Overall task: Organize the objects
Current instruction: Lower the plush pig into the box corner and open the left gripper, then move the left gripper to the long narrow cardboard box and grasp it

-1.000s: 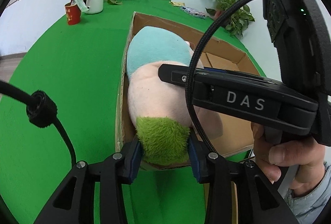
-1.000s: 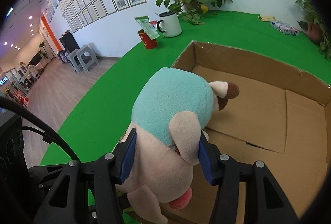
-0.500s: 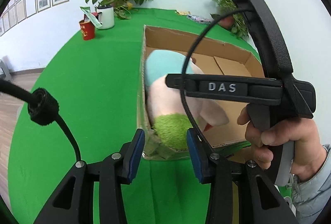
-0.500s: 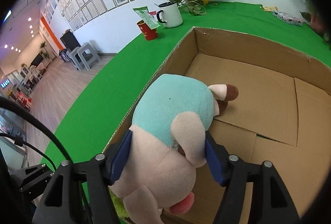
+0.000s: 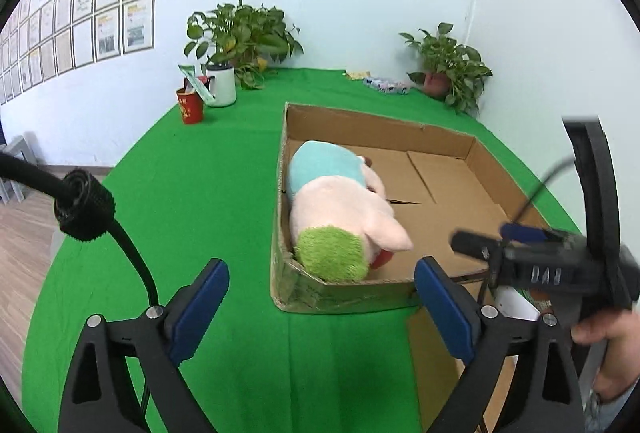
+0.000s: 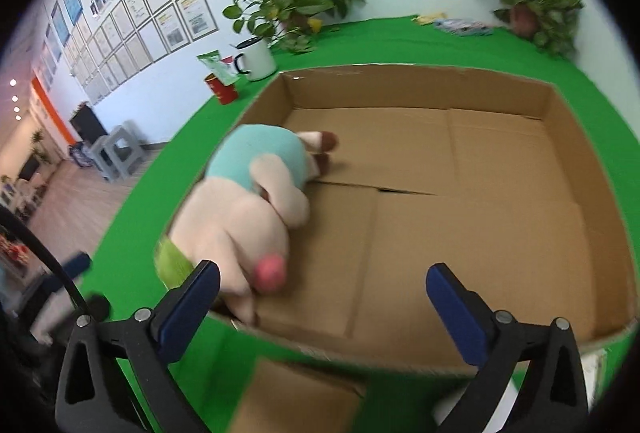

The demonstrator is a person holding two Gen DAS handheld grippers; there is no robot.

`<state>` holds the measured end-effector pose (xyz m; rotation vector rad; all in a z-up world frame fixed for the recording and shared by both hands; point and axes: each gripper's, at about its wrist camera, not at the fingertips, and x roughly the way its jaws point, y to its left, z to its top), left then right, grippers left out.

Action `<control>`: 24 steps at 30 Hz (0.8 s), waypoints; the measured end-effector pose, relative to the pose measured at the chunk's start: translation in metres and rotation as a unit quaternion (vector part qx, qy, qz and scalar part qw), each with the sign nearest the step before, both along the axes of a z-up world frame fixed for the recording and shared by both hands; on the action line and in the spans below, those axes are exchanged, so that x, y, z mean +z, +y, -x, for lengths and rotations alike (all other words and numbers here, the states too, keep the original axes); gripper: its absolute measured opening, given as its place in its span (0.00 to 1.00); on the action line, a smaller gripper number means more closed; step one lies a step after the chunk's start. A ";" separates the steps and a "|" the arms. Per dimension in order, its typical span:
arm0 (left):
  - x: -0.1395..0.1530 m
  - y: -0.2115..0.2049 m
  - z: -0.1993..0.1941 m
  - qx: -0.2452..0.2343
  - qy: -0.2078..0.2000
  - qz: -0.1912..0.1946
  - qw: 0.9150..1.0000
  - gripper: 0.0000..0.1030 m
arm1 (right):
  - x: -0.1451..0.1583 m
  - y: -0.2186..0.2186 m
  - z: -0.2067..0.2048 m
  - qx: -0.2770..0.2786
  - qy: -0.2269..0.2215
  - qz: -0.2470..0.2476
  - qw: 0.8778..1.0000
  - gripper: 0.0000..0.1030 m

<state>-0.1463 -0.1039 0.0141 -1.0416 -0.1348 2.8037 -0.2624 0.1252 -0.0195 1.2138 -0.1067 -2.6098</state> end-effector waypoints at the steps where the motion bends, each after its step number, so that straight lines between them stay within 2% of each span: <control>1: 0.003 0.004 -0.007 -0.003 0.007 -0.003 1.000 0.92 | -0.001 0.006 -0.009 -0.011 0.007 -0.014 1.000 1.00; 4: 0.011 0.019 -0.027 -0.013 0.028 -0.004 1.000 0.94 | 0.000 0.023 -0.035 -0.043 0.035 -0.045 0.997 0.99; 8: 0.015 0.039 -0.045 -0.018 0.039 -0.006 0.999 0.95 | 0.004 0.039 -0.059 -0.067 0.059 -0.062 0.994 0.99; 15: 0.009 0.073 -0.067 -0.038 0.012 -0.018 0.999 0.95 | -0.005 0.058 -0.089 -0.074 0.068 -0.082 0.992 0.99; 18: 0.003 0.082 -0.071 -0.049 -0.006 -0.016 0.999 0.95 | -0.011 0.071 -0.098 -0.074 0.061 -0.069 0.993 0.99; 24: -0.001 0.089 -0.085 -0.061 -0.022 -0.042 0.997 0.95 | -0.016 0.088 -0.113 -0.070 0.058 -0.052 0.994 0.99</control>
